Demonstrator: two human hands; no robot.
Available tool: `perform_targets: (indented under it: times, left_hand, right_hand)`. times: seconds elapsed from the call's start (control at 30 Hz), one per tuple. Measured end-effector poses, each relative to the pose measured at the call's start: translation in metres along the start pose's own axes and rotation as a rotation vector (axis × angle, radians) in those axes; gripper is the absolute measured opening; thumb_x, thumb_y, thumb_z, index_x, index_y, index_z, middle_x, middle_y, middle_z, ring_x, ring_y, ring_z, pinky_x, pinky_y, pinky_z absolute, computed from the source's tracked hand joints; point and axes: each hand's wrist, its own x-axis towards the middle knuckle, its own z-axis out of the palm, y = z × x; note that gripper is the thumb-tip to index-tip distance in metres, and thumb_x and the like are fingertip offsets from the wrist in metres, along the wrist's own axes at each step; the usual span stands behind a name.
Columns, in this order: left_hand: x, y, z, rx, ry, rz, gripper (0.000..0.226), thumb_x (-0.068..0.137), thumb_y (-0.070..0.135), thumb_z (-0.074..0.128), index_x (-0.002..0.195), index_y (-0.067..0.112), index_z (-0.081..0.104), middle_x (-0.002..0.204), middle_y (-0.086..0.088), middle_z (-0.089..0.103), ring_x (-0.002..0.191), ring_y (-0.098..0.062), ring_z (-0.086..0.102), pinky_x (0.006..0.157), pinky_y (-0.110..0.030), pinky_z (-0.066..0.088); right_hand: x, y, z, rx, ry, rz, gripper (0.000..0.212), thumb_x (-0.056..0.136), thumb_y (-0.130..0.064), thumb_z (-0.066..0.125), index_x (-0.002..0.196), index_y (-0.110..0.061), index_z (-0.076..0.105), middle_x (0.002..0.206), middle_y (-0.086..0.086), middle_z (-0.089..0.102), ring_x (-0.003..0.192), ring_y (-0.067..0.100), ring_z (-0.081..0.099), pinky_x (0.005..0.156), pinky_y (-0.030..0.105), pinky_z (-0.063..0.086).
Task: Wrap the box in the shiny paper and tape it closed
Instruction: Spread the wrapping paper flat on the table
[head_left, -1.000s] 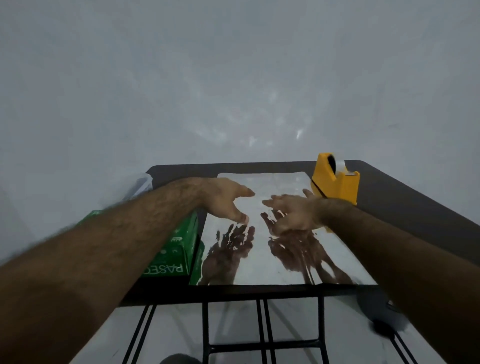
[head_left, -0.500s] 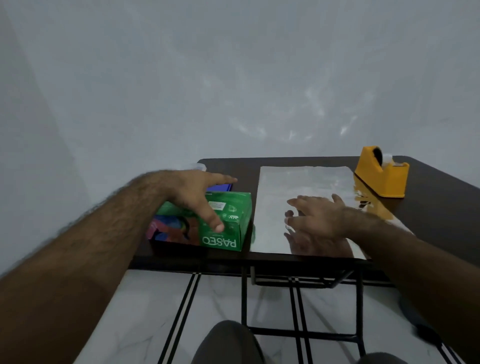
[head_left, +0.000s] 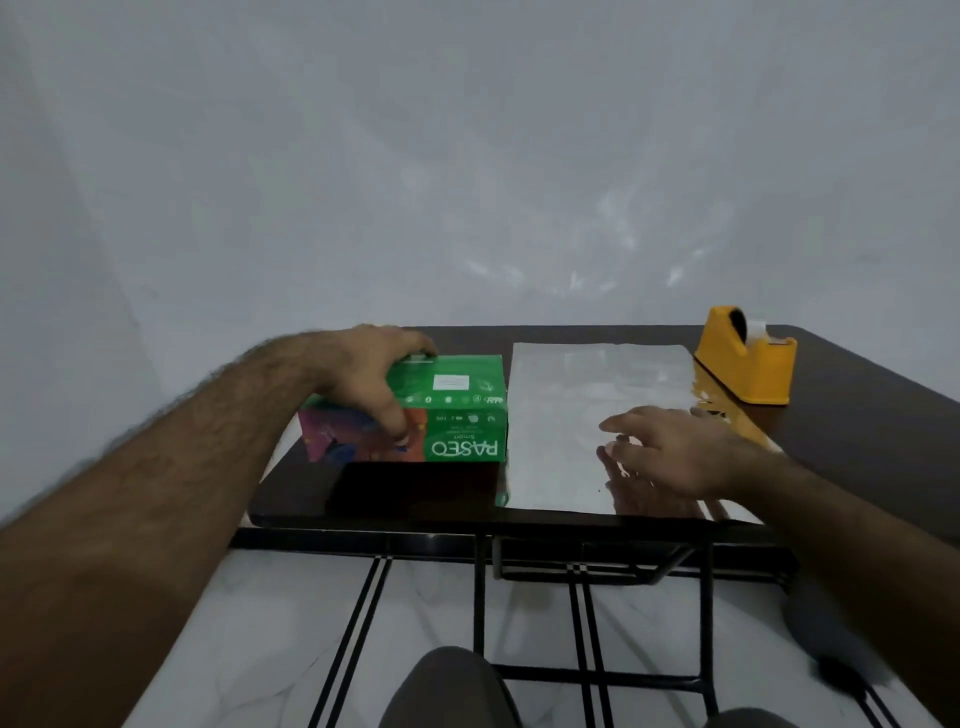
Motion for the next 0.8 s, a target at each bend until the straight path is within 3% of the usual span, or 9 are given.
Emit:
perform_targets:
  times: [0.1, 0.23, 0.3, 0.5, 0.6, 0.7, 0.77, 0.8]
  left_hand:
    - [0.027, 0.027, -0.014, 0.022, 0.079, 0.012, 0.123, 0.038, 0.073, 0.085, 0.149, 0.043, 0.043, 0.125, 0.011, 0.057, 0.112, -0.018, 0.060, 0.099, -0.045, 0.056]
    - [0.084, 0.085, -0.014, -0.002, 0.121, 0.080, 0.128, 0.039, 0.077, 0.082, 0.154, 0.039, 0.043, 0.132, 0.007, 0.060, 0.116, -0.022, 0.061, 0.102, -0.046, 0.055]
    - [0.109, 0.108, -0.008, -0.027, 0.128, 0.113, 0.128, 0.043, 0.075, 0.083, 0.158, 0.037, 0.041, 0.137, 0.003, 0.058, 0.120, -0.024, 0.059, 0.104, -0.046, 0.054]
    - [0.179, 0.160, 0.004, -0.041, 0.139, 0.149, 0.117, 0.050, 0.067, 0.088, 0.155, 0.037, 0.045, 0.128, 0.004, 0.060, 0.113, -0.023, 0.061, 0.098, -0.045, 0.058]
    - [0.203, 0.170, 0.007, -0.030, 0.103, 0.131, 0.119, 0.053, 0.065, 0.090, 0.158, 0.037, 0.042, 0.135, 0.002, 0.059, 0.118, -0.024, 0.060, 0.100, -0.046, 0.057]
    - [0.217, 0.171, 0.014, -0.044, 0.074, 0.134, 0.123, 0.055, 0.064, 0.091, 0.162, 0.039, 0.036, 0.147, 0.003, 0.056, 0.127, -0.024, 0.058, 0.105, -0.044, 0.054]
    - [0.222, 0.170, 0.021, -0.078, 0.079, 0.150, 0.119, 0.059, 0.061, 0.091, 0.162, 0.040, 0.035, 0.152, 0.006, 0.057, 0.130, -0.022, 0.058, 0.112, -0.044, 0.049]
    - [0.222, 0.169, 0.025, -0.058, 0.102, 0.152, 0.119, 0.060, 0.064, 0.089, 0.163, 0.040, 0.033, 0.155, 0.007, 0.056, 0.135, -0.021, 0.056, 0.120, -0.052, 0.040]
  right_hand:
    - [-0.005, 0.008, 0.007, -0.027, -0.022, -0.046, 0.055, 0.105, -0.062, 0.034, 0.156, -0.043, 0.043, 0.160, -0.012, 0.047, 0.144, 0.018, 0.046, 0.122, 0.061, 0.022]
    - [-0.007, 0.015, 0.018, -0.028, 0.011, -0.113, 0.078, 0.090, -0.073, 0.021, 0.157, -0.039, 0.042, 0.159, -0.007, 0.049, 0.141, 0.022, 0.047, 0.116, 0.053, 0.037]
    - [-0.007, 0.013, 0.023, 0.010, 0.012, -0.133, 0.078, 0.091, -0.073, 0.021, 0.159, -0.039, 0.040, 0.160, -0.007, 0.047, 0.141, 0.021, 0.045, 0.115, 0.051, 0.040]
    - [-0.011, 0.019, 0.031, 0.025, 0.028, -0.135, 0.079, 0.091, -0.074, 0.014, 0.160, -0.042, 0.035, 0.165, -0.010, 0.040, 0.151, 0.019, 0.036, 0.120, 0.051, 0.033]
    - [-0.010, 0.020, 0.030, 0.015, 0.018, -0.124, 0.076, 0.094, -0.070, 0.018, 0.162, -0.040, 0.034, 0.169, -0.010, 0.035, 0.153, 0.019, 0.032, 0.124, 0.051, 0.027]
    - [-0.011, 0.021, 0.029, 0.022, 0.030, -0.149, 0.066, 0.101, -0.065, 0.027, 0.161, -0.039, 0.035, 0.169, -0.010, 0.035, 0.153, 0.018, 0.032, 0.124, 0.050, 0.027]
    - [-0.012, 0.022, 0.027, 0.050, 0.038, -0.156, 0.071, 0.099, -0.070, 0.018, 0.158, -0.039, 0.040, 0.166, -0.010, 0.040, 0.150, 0.017, 0.038, 0.122, 0.050, 0.030]
    - [-0.014, 0.021, 0.025, 0.071, 0.055, -0.162, 0.073, 0.098, -0.072, 0.013, 0.155, -0.038, 0.044, 0.162, -0.011, 0.046, 0.146, 0.016, 0.043, 0.120, 0.049, 0.033]
